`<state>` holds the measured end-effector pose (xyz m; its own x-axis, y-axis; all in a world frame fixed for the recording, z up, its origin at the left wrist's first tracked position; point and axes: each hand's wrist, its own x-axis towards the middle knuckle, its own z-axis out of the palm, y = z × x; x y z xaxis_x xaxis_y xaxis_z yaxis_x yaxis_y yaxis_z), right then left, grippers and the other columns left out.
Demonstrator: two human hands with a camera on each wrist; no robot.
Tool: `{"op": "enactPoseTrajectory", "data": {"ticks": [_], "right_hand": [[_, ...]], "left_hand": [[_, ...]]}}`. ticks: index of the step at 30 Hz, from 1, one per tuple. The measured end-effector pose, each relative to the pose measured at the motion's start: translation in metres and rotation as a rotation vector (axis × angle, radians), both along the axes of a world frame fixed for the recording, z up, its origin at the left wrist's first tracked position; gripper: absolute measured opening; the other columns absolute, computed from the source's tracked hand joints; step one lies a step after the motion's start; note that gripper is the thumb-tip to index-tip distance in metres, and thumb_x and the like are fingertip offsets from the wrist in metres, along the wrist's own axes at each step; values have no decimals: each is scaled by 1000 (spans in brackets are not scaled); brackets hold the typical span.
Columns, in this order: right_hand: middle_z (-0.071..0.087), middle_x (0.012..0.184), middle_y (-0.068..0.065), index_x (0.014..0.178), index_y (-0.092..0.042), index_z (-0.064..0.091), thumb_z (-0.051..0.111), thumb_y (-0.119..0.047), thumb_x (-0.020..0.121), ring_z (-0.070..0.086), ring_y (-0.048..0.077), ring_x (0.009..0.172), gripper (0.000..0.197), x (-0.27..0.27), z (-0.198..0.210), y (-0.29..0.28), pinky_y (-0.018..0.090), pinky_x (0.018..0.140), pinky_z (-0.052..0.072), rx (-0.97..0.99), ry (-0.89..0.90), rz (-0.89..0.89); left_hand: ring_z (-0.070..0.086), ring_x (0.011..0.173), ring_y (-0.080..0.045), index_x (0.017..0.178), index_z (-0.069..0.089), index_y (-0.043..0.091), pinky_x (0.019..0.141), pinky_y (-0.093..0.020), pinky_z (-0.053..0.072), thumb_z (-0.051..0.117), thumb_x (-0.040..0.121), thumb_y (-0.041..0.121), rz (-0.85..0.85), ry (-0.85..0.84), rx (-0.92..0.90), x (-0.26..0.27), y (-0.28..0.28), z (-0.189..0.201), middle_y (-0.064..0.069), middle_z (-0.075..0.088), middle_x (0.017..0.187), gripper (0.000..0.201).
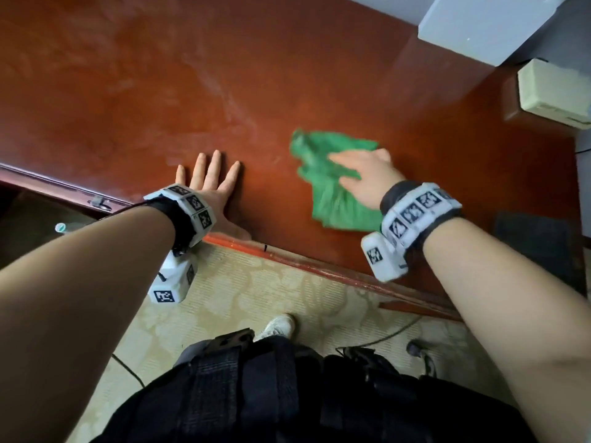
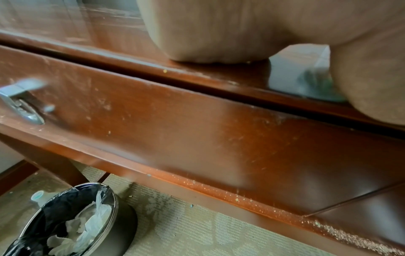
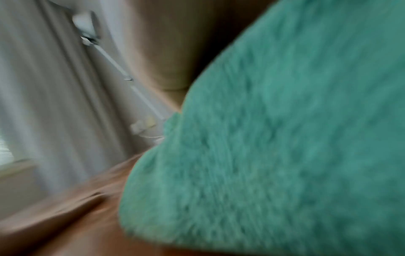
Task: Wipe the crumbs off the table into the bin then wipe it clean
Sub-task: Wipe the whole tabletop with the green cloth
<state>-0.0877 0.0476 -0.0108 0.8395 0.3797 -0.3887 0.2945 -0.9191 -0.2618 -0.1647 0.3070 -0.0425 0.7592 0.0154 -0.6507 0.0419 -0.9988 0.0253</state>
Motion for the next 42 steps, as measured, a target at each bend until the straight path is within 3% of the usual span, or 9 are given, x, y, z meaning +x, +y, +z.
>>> {"op": "enactPoseTrajectory", "data": {"ticks": [5,14,19,23,29,33,36,40,42], "right_hand": [[19,153,-10,144,-42,22,35,-32,97,20,29,133,50,4,-21,9,40,106,33,-141,-14,-385],[27,150,-16,138,-46,35,43,-13,92,19,23,133,58,-85,4,92,39,108,31,-107,104,465],[32,149,-4,143,-34,33,40,-22,96,25,32,131,49,-11,2,97,36,110,24,-69,-139,-225],[19,153,-11,143,-43,23,36,-23,95,22,29,132,54,5,-18,124,42,107,29,-159,-11,-616],[18,153,-17,140,-48,28,42,-11,92,12,28,137,62,-65,-14,186,44,112,25,-67,11,79],[28,149,-20,135,-46,38,44,-6,92,16,20,133,59,-59,3,181,26,110,13,-32,275,368],[39,146,-9,137,-38,41,47,-10,93,26,23,134,52,-15,1,155,25,109,13,-4,89,192],[23,153,-5,144,-39,25,40,-28,96,23,32,134,52,28,-20,147,38,112,22,-130,-18,-426],[19,153,-7,143,-42,25,41,-28,95,21,32,133,52,20,-21,167,44,109,28,-169,-14,-383]], "left_hand": [[-31,138,-24,143,-26,33,113,-46,-14,61,64,75,14,-23,-58,-4,5,1,-4,-37,149,125],[-20,142,-28,150,-5,28,115,-47,-9,60,74,66,423,-226,9,-12,145,16,-4,-19,156,107],[-20,142,-26,148,-12,31,115,-48,-8,56,70,73,256,-131,11,8,178,5,-3,-23,155,112],[-22,142,-26,146,-19,33,114,-49,-8,53,68,77,223,-99,7,14,186,-6,-3,-28,153,114],[-25,140,-31,145,-22,29,113,-54,-9,68,59,72,171,-26,-9,18,190,-4,-8,-32,150,131],[-27,139,-32,144,-24,29,113,-55,-9,71,54,71,153,-21,-13,15,192,0,-8,-33,150,138],[-28,138,-33,143,-26,27,112,-56,-10,71,54,72,147,5,1,17,190,3,-9,-35,149,139],[-30,138,-32,142,-28,29,111,-55,-11,70,55,72,161,33,2,17,189,5,-8,-37,148,138],[-30,138,-32,142,-29,29,112,-54,-11,70,55,72,158,38,10,18,189,4,-7,-38,148,139]]}}
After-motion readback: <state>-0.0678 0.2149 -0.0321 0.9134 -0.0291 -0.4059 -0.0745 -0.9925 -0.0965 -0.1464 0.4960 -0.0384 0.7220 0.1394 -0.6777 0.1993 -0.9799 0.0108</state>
